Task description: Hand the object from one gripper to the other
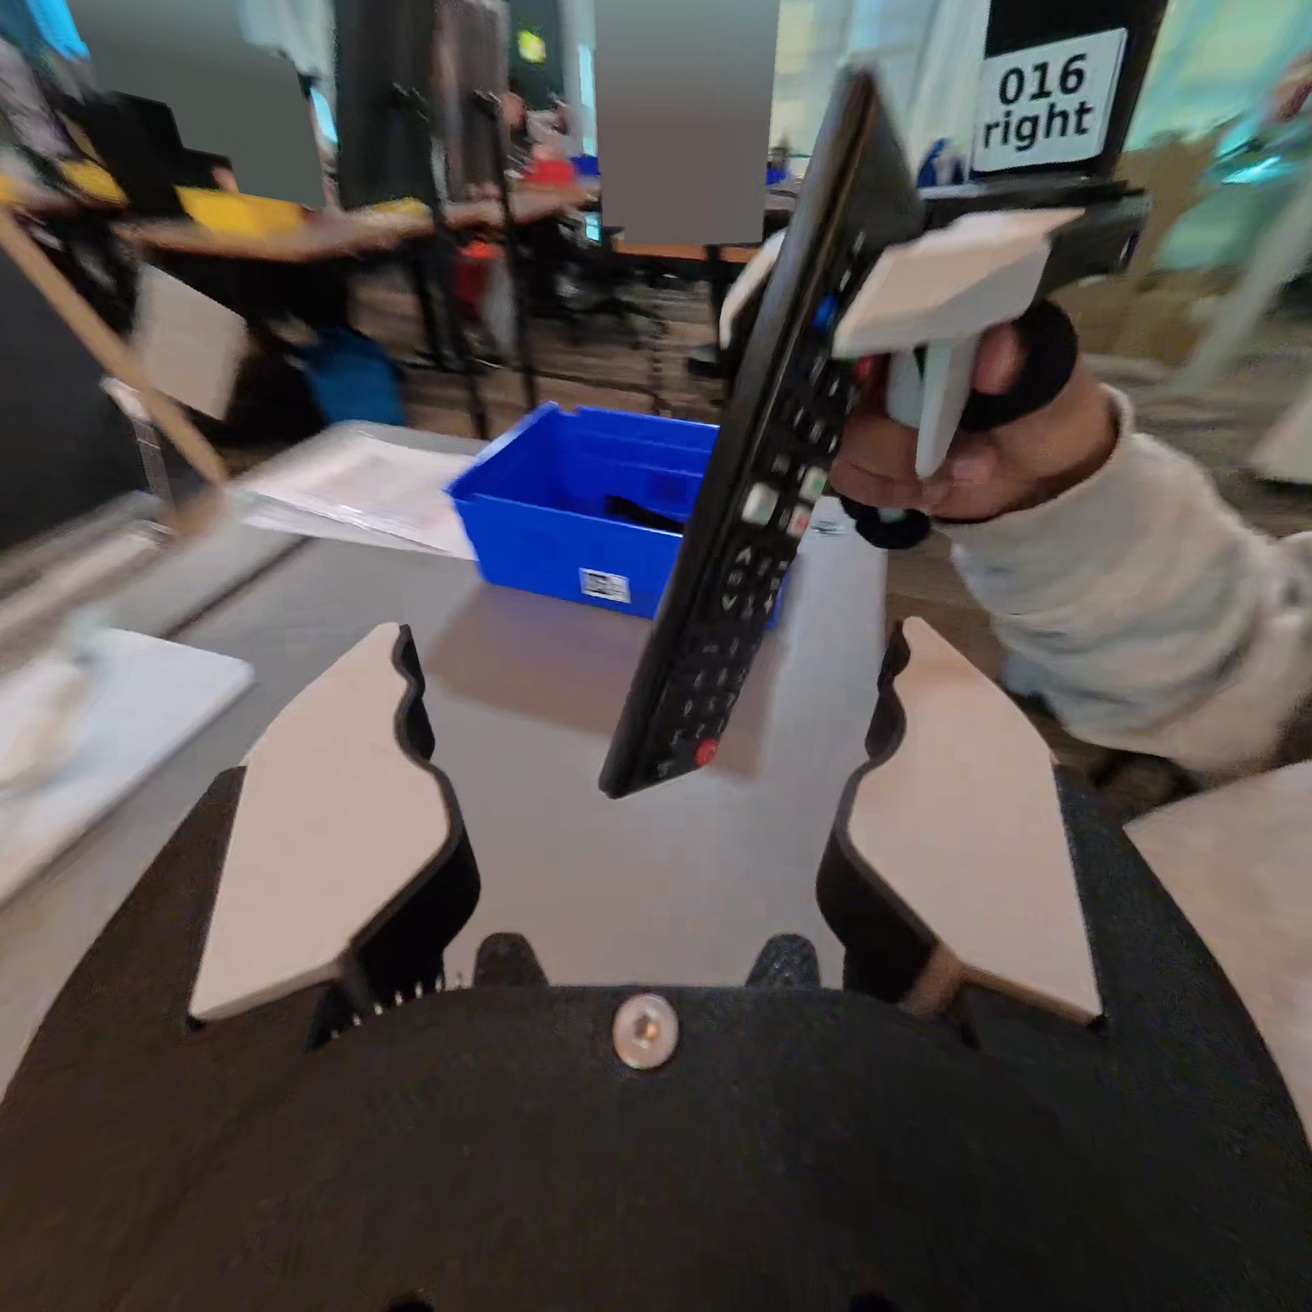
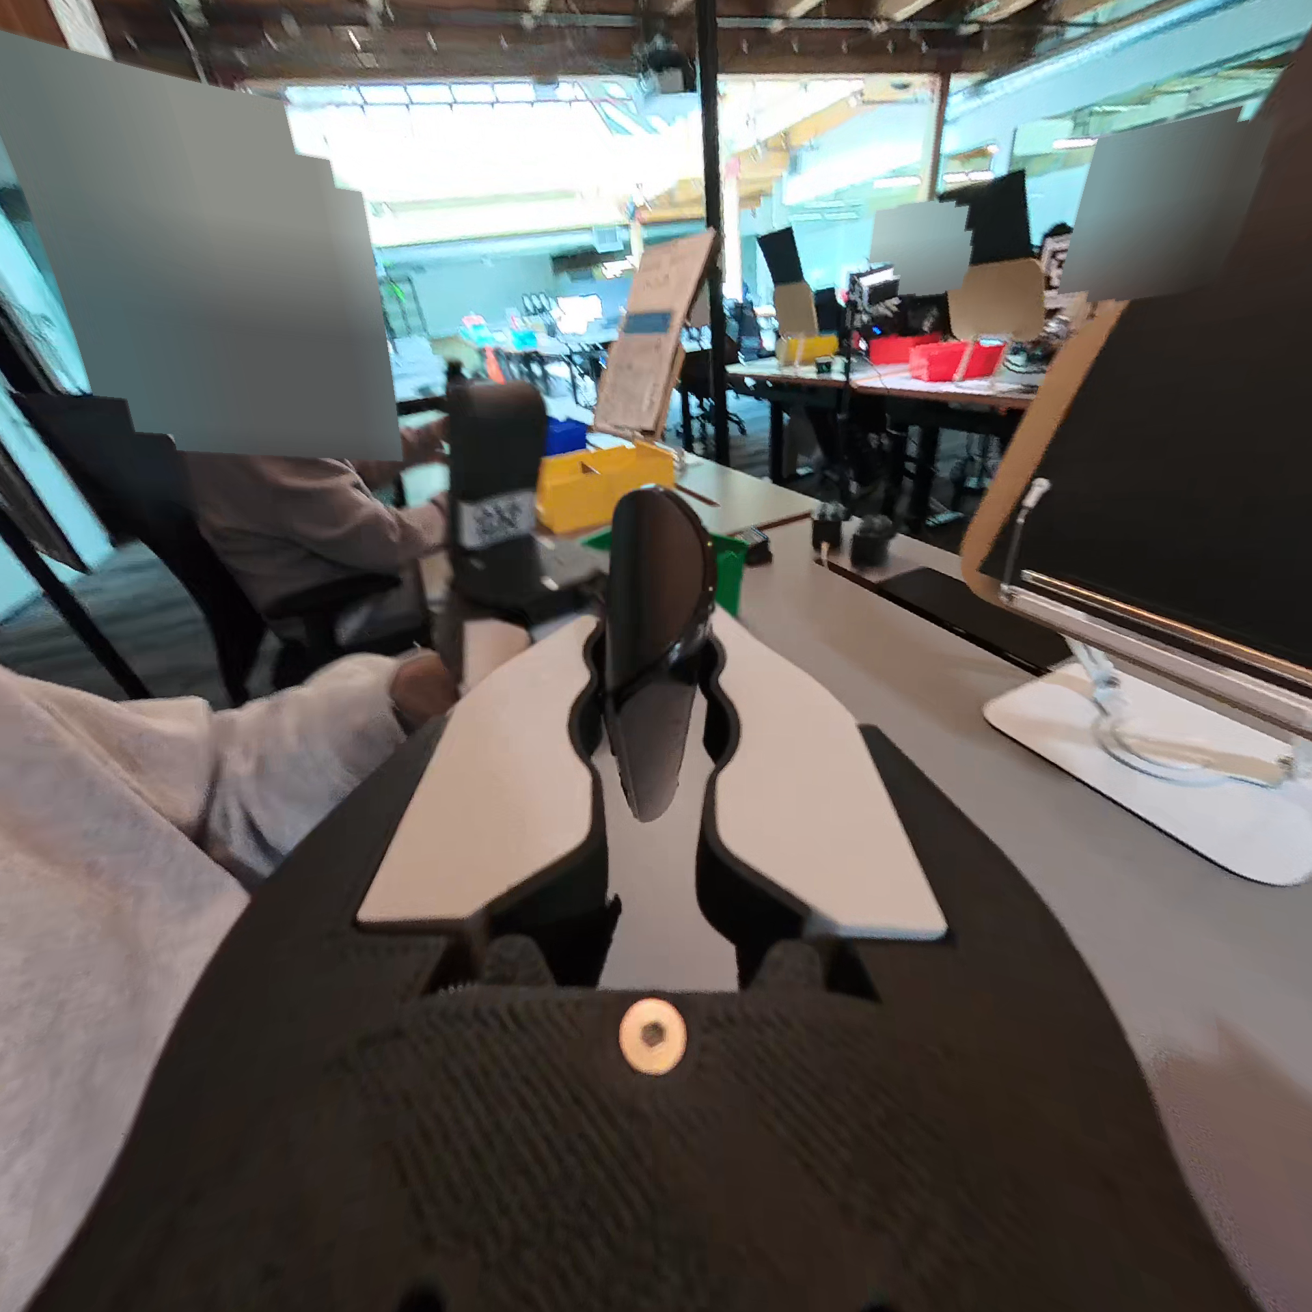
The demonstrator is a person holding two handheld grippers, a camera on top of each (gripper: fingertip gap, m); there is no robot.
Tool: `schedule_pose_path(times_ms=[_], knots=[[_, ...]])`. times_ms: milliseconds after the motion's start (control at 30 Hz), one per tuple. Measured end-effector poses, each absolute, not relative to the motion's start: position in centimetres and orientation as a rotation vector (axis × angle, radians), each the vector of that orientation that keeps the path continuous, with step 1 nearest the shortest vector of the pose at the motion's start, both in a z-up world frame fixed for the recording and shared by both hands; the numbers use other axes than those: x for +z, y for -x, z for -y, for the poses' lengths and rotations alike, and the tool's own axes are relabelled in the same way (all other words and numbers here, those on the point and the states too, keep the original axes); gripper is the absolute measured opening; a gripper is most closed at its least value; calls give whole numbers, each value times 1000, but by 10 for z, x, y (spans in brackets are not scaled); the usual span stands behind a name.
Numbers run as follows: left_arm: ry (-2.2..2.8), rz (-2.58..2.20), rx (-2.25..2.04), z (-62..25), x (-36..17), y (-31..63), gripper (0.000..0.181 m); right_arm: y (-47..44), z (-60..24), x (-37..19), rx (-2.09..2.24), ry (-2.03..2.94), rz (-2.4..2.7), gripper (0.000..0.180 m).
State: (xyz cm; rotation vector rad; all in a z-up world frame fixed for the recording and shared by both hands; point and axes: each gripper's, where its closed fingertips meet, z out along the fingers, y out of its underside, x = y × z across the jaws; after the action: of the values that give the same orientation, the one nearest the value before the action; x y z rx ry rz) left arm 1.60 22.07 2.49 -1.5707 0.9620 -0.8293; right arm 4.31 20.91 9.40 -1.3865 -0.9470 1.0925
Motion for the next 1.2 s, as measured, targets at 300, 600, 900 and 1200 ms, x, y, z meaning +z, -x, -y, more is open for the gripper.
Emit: schedule_pose_path(times_ms=[300, 600, 900, 1200], knots=[[1335, -985, -1366, -184, 40, -35, 25, -50, -203, 109, 1285, 1290, 908, 35], [1452, -915, -1321, -198, 46, -15, 25, -71, -217, 127, 847, 1125, 906, 84], [1803, -874, -1263, -216, 9, -2, 27, -30, -214, 32, -402, 1002, 1558, 73], [1895, -1114, -1007, -196, -14, -20, 27, -22, -230, -11, -612, 977, 1681, 53]])
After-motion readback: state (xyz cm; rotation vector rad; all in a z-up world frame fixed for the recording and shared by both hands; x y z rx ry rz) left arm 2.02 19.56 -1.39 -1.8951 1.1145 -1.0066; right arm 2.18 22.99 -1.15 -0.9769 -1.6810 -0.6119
